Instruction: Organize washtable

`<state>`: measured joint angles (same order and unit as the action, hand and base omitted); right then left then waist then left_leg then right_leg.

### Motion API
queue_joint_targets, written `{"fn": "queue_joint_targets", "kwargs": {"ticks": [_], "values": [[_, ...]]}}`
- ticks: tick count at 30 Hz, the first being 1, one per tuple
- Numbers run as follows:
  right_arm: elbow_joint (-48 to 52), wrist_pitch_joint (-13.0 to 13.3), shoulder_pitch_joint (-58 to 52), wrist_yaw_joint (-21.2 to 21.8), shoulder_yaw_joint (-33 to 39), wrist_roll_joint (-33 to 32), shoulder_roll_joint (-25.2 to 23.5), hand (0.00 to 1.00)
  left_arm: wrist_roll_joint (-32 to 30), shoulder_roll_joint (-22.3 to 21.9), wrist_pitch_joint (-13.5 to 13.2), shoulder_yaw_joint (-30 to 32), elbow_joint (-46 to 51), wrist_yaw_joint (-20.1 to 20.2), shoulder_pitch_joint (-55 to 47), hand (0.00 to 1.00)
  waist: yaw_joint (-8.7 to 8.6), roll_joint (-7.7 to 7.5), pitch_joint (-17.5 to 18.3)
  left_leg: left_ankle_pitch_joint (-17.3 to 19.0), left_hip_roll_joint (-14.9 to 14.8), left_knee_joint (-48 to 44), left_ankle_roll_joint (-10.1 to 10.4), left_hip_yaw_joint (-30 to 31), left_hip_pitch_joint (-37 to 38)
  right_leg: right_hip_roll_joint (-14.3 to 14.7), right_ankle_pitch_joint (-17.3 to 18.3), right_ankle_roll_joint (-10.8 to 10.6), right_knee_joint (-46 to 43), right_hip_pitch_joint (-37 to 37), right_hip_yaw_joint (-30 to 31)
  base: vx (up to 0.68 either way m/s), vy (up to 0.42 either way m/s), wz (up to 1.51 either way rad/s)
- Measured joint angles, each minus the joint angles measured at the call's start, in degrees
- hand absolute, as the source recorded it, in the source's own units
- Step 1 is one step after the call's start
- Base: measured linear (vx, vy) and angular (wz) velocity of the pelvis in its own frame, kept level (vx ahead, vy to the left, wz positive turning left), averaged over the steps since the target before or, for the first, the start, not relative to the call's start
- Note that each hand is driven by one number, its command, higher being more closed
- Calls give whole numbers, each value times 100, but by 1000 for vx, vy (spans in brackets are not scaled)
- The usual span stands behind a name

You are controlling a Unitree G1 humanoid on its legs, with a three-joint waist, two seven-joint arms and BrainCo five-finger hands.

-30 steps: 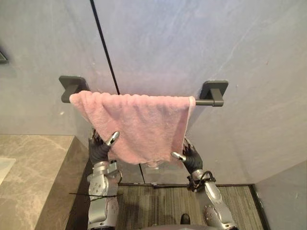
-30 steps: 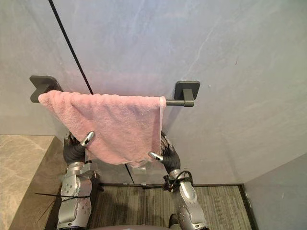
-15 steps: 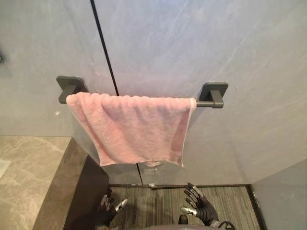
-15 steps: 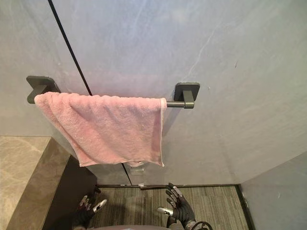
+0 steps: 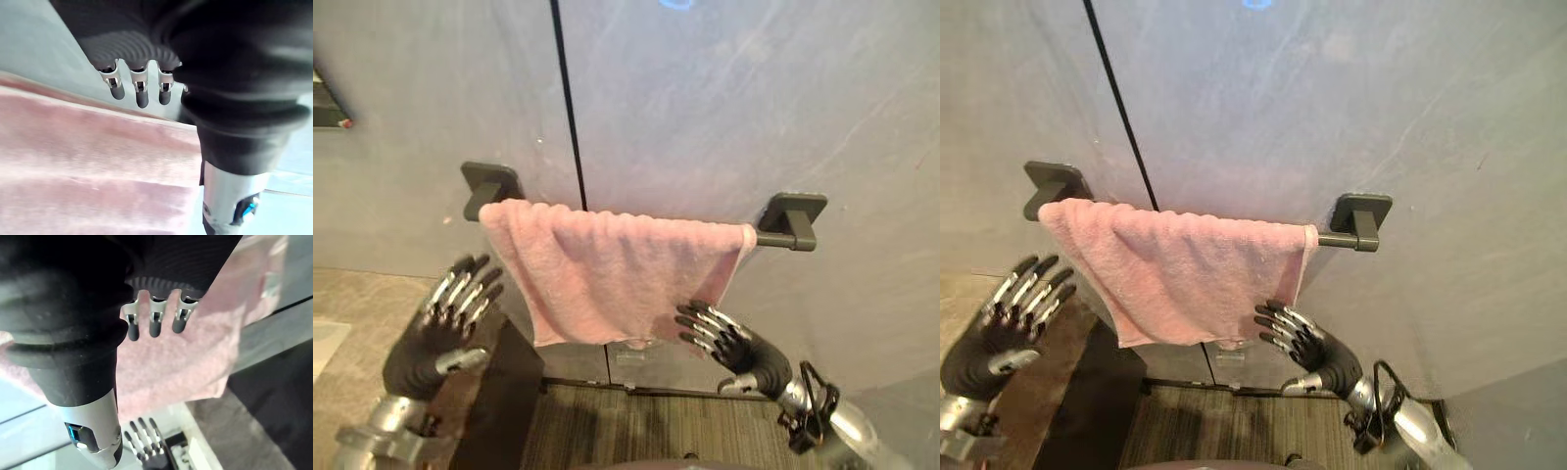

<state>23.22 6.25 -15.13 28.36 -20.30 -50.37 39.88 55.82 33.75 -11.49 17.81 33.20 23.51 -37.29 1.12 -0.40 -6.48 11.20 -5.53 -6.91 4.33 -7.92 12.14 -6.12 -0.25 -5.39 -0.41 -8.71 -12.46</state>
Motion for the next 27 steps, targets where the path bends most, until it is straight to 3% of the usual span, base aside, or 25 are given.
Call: {"fn": "queue_joint_targets", "kwargs": {"ticks": [3,5,9,12,17,27], "values": [[-4,23,794,-78,-699,-428,-23,0,696,301,45,-466,5,59,750,0,143,82,48,0,0,24,0,-1,256,0,22,-9,-3,-251,2,-72,-30,5],[-61,57,1116,-132,-955,-440,-159,0,913,300,92,-711,5,137,1000,0,146,106,67,0,1,24,0,4,404,1,23,-8,-3,-408,-4,-90,-30,4],[-548,250,1603,-469,-1323,-373,-1006,0,981,204,112,-1329,-8,125,1461,0,120,110,107,47,6,119,-74,2,560,14,38,20,19,-517,18,-142,-43,-2],[-863,282,1592,-649,-1527,-268,-1314,0,963,-11,116,-1520,-179,104,1507,0,113,139,201,49,22,116,-75,-14,564,6,0,37,20,-513,81,-163,-36,-6],[-1103,368,1592,-727,-1570,-68,-1535,0,871,-212,118,-1542,-389,6,1384,0,110,116,261,3,69,210,-33,-21,564,-9,-88,74,70,-486,120,-110,-20,-3],[-1419,368,1594,-740,-1487,39,-1516,0,694,-153,218,-1872,-1034,34,1363,0,13,142,306,-124,69,238,-61,-22,74,11,-278,61,257,-58,132,-4,-3,-1]]}}
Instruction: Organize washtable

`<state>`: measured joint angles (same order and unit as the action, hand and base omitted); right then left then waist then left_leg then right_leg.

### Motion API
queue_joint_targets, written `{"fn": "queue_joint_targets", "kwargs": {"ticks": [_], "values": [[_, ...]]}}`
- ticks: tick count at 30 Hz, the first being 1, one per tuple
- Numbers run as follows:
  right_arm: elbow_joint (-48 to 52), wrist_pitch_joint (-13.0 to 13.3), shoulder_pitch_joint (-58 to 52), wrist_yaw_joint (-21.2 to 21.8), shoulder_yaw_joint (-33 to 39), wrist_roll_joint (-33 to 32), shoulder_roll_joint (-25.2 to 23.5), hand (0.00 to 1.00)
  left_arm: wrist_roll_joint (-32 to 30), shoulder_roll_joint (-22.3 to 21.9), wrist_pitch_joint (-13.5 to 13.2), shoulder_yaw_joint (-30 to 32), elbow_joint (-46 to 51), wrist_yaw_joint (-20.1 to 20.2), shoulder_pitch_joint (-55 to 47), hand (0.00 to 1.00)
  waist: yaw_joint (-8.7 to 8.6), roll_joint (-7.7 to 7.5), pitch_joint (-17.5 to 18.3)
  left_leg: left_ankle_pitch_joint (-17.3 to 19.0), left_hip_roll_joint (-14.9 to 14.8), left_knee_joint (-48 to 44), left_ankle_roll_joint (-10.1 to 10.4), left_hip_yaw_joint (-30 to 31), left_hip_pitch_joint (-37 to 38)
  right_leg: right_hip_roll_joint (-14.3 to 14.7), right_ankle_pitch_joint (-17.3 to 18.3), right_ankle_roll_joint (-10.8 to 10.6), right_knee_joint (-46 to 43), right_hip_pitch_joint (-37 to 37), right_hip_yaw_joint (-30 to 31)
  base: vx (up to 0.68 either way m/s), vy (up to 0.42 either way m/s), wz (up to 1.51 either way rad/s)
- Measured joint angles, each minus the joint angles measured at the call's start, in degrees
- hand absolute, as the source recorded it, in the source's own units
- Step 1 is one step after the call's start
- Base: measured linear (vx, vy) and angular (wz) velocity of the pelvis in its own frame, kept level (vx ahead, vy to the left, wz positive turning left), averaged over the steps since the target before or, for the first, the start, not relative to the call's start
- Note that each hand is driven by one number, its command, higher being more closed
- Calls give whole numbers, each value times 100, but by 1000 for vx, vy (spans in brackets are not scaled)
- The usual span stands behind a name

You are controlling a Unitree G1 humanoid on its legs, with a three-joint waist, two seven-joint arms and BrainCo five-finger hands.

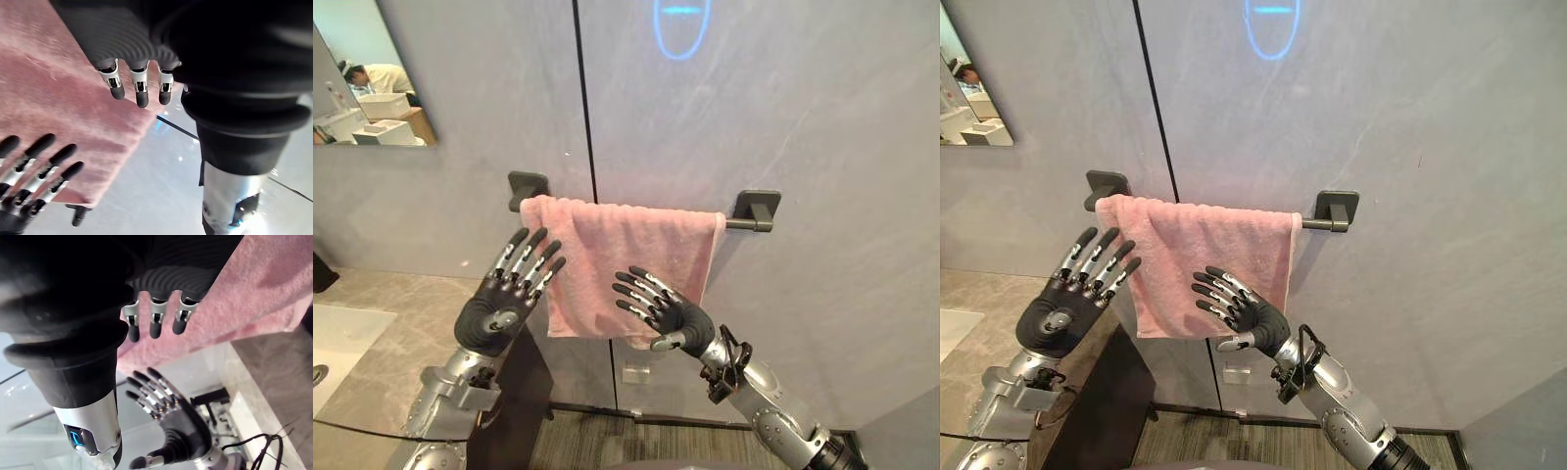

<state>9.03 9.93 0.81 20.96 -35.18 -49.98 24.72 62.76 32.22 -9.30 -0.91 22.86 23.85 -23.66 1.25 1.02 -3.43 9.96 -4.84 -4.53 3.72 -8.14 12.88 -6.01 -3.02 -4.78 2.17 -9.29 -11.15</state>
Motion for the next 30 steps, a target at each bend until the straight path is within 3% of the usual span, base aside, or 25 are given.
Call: {"fn": "queue_joint_targets", "kwargs": {"ticks": [9,15,19,23,30], "values": [[-1070,13,1172,-392,-76,110,-180,0,-74,902,202,-1203,-1074,0,1203,0,-41,10,-85,1,-1,-90,-1,-155,-483,2,-91,18,4,534,124,12,2,-8],[-1510,51,1761,-716,-156,114,-437,0,-284,1015,195,-1956,-1806,-60,2197,0,-45,59,-187,2,-16,-203,0,-187,-767,12,-150,66,21,772,176,-2,-3,-1],[-1575,86,1789,-786,-156,114,-567,0,-507,761,138,-1969,-2032,-429,2382,0,-45,52,-236,4,-29,-242,3,-207,-804,28,-185,87,85,773,198,-7,-4,-1],[-1687,85,1784,-845,-116,231,-690,0,-743,164,118,-1835,-2186,-794,2372,0,-29,44,-285,7,-60,-258,6,-287,-801,66,-224,120,110,772,252,-37,-16,-6],[-1688,50,1388,-834,127,467,-864,0,-1203,-552,121,-1332,-2309,-925,2226,0,-37,108,-327,17,-124,-248,21,-329,-751,134,-233,134,112,768,344,-21,-20,-6]]}}
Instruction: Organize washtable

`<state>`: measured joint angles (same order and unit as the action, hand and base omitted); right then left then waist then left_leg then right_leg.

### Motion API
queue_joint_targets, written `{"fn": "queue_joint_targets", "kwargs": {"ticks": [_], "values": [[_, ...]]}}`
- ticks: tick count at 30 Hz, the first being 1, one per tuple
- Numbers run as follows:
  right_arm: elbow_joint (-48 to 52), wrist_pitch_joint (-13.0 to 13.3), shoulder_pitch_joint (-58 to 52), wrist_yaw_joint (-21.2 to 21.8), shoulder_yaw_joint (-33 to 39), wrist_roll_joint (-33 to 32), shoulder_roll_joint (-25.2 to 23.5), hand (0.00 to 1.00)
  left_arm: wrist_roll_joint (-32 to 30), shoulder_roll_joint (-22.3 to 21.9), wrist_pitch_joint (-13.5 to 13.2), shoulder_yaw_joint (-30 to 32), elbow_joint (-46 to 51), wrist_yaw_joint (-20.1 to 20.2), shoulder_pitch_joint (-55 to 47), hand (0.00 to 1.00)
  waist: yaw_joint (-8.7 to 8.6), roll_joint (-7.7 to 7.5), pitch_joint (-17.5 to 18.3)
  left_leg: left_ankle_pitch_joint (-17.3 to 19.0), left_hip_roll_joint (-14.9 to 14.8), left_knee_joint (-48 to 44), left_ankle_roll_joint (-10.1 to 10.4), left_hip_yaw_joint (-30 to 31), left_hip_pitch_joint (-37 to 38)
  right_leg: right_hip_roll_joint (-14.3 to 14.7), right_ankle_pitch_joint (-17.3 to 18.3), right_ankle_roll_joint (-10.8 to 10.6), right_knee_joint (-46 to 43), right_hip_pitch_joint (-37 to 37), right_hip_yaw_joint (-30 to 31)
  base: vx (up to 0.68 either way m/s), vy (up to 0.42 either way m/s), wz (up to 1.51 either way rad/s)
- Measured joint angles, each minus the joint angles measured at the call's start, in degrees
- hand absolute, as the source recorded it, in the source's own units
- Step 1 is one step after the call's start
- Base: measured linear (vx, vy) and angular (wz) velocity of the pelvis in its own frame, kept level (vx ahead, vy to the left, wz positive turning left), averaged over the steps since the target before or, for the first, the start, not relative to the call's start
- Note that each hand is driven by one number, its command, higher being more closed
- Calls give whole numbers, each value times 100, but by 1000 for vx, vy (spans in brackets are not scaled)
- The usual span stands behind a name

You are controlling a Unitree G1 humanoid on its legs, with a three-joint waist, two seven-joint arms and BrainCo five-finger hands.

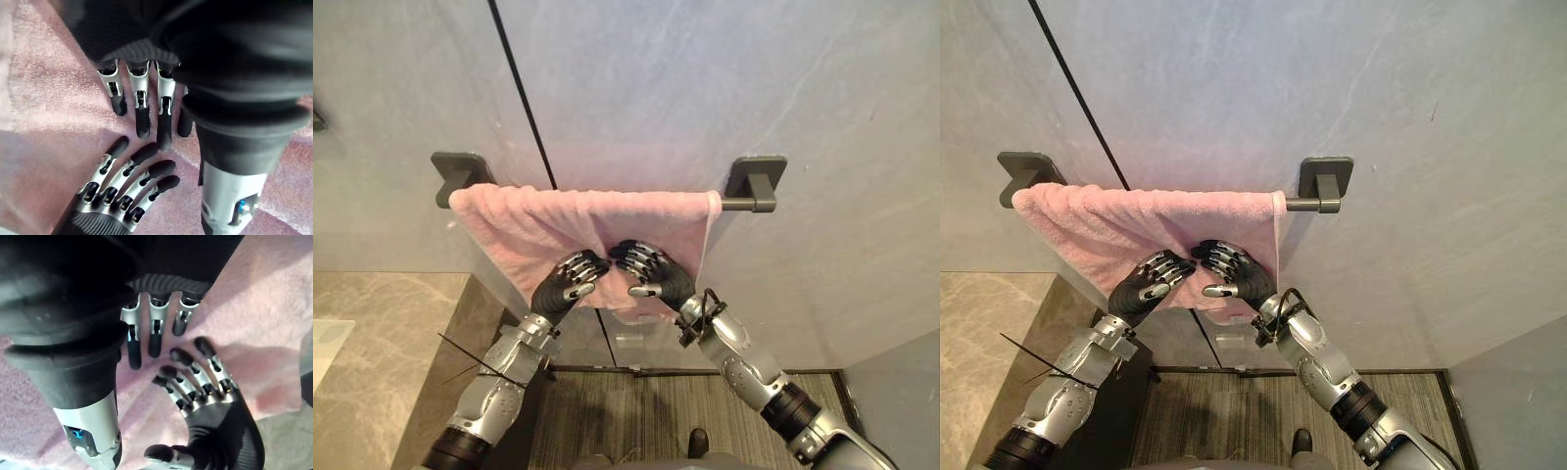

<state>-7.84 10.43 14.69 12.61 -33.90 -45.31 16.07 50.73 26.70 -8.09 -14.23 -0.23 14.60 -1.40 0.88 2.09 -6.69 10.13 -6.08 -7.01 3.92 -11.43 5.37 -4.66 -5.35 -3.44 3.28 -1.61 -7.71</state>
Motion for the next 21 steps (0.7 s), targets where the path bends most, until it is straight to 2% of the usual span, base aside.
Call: {"fn": "queue_joint_targets", "kwargs": {"ticks": [7,14,21], "values": [[-13,-99,-172,6,6,45,-214,0,-652,-383,-27,391,-119,-187,-46,0,-1,12,-7,0,-4,31,0,-72,30,23,-52,11,96,-18,63,-4,-7,-5],[-128,-192,-234,40,8,76,-329,0,-886,-612,-115,570,-182,-233,-161,0,-11,12,-6,-1,-1,61,1,-70,67,25,-59,7,138,-57,58,0,0,0],[-270,-224,-596,123,13,160,-330,0,-1737,-756,-135,625,-682,-382,-276,0,-6,15,-1,-2,4,112,2,-61,126,32,-86,-1,226,-134,44,0,0,0]]}}
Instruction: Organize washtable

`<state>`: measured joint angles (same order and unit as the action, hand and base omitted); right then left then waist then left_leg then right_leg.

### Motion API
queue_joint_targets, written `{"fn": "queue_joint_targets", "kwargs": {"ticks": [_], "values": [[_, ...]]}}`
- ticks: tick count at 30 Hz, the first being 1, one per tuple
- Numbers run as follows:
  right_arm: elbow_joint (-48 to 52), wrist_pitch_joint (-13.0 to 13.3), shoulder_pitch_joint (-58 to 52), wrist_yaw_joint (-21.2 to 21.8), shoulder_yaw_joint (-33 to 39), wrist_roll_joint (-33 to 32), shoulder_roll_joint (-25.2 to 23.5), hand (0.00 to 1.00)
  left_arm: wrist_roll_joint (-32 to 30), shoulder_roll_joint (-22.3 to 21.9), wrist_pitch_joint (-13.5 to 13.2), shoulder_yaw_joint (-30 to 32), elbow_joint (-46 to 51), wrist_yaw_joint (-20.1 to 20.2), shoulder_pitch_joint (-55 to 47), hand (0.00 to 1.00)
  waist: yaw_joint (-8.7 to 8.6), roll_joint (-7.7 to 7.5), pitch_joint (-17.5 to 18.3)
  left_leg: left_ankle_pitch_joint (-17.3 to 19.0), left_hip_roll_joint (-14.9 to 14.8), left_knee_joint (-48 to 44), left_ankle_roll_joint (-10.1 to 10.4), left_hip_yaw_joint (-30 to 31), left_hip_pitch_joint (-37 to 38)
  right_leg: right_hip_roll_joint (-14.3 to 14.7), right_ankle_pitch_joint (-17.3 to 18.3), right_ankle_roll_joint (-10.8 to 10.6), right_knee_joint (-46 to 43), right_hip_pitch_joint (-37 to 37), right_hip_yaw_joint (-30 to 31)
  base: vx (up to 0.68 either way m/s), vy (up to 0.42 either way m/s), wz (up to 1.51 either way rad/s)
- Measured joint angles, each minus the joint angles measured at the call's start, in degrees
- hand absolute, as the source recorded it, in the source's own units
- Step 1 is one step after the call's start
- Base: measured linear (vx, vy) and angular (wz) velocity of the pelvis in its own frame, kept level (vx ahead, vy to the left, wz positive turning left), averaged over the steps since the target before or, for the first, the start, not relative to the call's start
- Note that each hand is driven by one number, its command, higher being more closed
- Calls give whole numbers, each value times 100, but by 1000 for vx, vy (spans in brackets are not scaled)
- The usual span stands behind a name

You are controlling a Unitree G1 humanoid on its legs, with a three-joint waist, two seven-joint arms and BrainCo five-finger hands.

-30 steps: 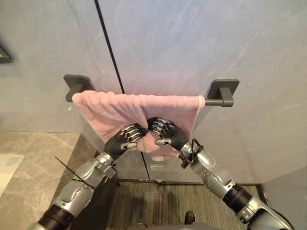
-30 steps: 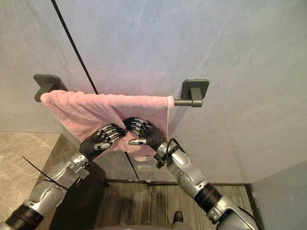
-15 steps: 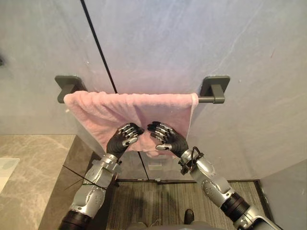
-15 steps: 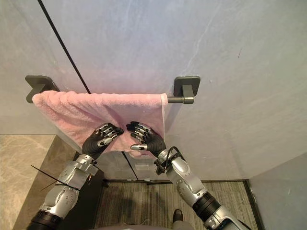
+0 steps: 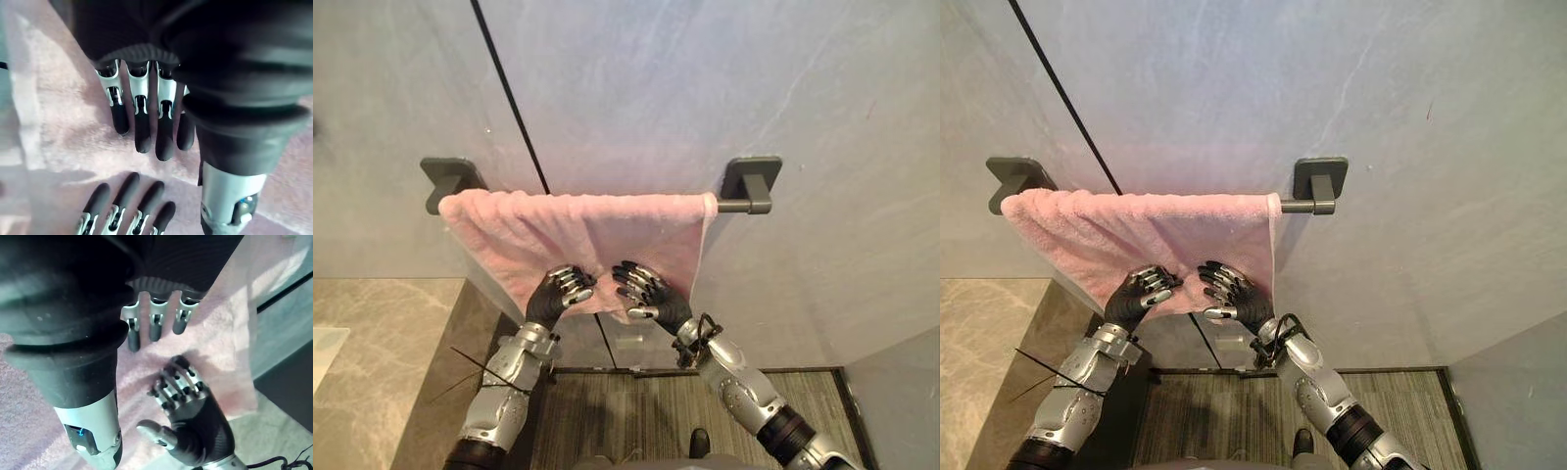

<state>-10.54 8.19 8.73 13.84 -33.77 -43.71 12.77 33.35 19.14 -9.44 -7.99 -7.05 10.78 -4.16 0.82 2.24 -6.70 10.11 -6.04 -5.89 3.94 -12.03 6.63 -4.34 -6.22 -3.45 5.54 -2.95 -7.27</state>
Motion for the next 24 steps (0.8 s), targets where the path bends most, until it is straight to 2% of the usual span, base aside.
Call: {"fn": "queue_joint_targets", "kwargs": {"ticks": [4,9,12,16,20,24], "values": [[-194,-41,-243,30,93,182,-14,0,-403,-269,9,13,-312,-2,-259,0,-6,-17,10,0,3,14,-1,-1,49,5,-1,-1,2,-2,-15,0,0,0],[-499,-212,-722,46,604,622,8,0,-855,-298,21,32,-592,28,-601,0,-6,-48,32,-16,13,112,11,2,183,6,0,-3,7,-77,-41,-5,-2,-1],[-507,-223,-1074,122,986,832,32,0,-1392,-318,25,172,-863,22,-649,0,-15,-113,71,-43,17,177,29,5,200,5,1,-5,12,-71,-48,-22,-13,-1],[-640,-219,-1471,113,1755,1189,15,0,-2484,-510,-1,783,-1114,-388,-645,0,-30,-157,97,-77,23,236,40,17,210,8,2,-6,30,-56,-59,-15,-13,1],[-791,-205,-1791,115,2206,1614,121,0,-2955,-529,-73,1058,-1168,-574,-829,0,-78,-165,106,-113,34,321,36,18,208,8,3,-8,32,-5,-61,0,0,0],[-1477,-206,-2169,156,2363,2184,96,0,-3168,-751,-123,1077,-1613,-550,-1104,0,-162,-160,110,-116,42,347,35,37,211,4,4,-9,16,-4,-93,0,0,0]]}}
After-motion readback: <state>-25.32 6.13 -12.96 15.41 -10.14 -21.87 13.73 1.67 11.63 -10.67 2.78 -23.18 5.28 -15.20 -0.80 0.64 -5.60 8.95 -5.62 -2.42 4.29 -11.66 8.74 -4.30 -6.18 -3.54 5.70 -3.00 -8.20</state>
